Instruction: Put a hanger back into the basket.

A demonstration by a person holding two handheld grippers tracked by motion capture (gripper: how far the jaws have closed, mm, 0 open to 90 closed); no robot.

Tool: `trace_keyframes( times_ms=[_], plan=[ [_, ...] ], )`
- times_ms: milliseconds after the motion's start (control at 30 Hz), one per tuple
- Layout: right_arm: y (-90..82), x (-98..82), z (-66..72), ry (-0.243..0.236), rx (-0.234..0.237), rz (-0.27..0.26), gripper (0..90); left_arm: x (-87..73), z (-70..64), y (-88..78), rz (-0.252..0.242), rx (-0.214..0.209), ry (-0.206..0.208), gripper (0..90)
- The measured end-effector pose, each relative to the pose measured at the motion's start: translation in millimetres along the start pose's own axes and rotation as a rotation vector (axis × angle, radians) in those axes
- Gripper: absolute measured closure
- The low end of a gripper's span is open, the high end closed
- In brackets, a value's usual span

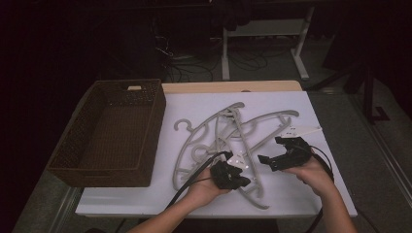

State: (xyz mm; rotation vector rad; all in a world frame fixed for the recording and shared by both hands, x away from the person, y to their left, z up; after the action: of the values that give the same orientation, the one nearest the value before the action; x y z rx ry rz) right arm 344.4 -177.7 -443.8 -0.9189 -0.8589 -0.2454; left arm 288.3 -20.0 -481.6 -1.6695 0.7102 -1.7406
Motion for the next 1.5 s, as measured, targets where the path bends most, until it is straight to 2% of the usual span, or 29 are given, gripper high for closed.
trace_keyframes(
  times_ms=[100, 267, 467, 600, 633, 667, 767, 1000, 1167, 1400, 1500],
  plan=[
    [0.1, -0.2, -0.1, 0.000, 0.000, 0.001, 1.9, -7.0, 0.1, 2.8, 0.027, 0.001, -0.010, 90.0],
    [0.8, -0.2, 0.1, 0.000, -0.001, 0.003, 1.8, -16.4, 1.6, -3.3, 0.054, 0.002, -0.022, 90.0],
    [1.1, -0.4, 0.2, -0.002, -0.001, 0.005, 1.8, -29.8, 2.8, -19.7, 0.105, 0.012, -0.015, 90.0],
    [0.9, -0.4, -0.3, 0.001, -0.003, 0.004, 1.9, -42.9, 2.1, -33.1, 0.124, 0.024, -0.025, 90.0],
    [0.9, -0.4, -0.3, 0.001, -0.003, 0.004, 1.9, -42.9, 2.1, -33.1, 0.124, 0.024, -0.025, 90.0],
    [1.0, -0.4, -0.2, 0.001, -0.003, 0.004, 1.9, -49.9, 2.7, -39.3, 0.129, 0.029, -0.033, 90.0],
    [2.5, -0.9, 0.6, -0.001, -0.004, 0.009, 1.9, -56.1, 2.6, -46.9, 0.109, 0.028, -0.055, 90.0],
    [4.7, -2.0, 1.5, -0.003, -0.004, 0.015, 1.8, -59.1, 4.0, -63.8, 0.104, 0.065, -0.052, 90.0],
    [5.4, -2.8, 1.6, -0.004, -0.005, 0.019, 1.9, -62.3, 8.7, -68.2, 0.093, 0.086, -0.072, 90.0],
    [7.5, -4.7, 3.9, -0.013, -0.004, 0.024, 1.9, -60.8, 21.6, -83.8, 0.036, 0.139, -0.116, 73.7],
    [9.7, -6.5, 4.7, -0.011, -0.003, 0.032, 2.0, -61.7, 30.3, -93.4, 0.012, 0.179, -0.138, 60.2]
  ],
)
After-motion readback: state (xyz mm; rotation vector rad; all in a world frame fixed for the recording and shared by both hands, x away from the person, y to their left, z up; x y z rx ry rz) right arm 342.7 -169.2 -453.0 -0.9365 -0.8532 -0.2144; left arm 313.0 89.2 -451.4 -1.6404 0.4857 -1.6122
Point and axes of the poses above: each handheld gripper's, and its own axes: y roughly forward along the jaws, x roughly out of its top, z roughly to its left, the point moved 6 cm from there along y, roughly forward along the jaws, and after that the axes turned 15 degrees about y, right-handed, at the moved point
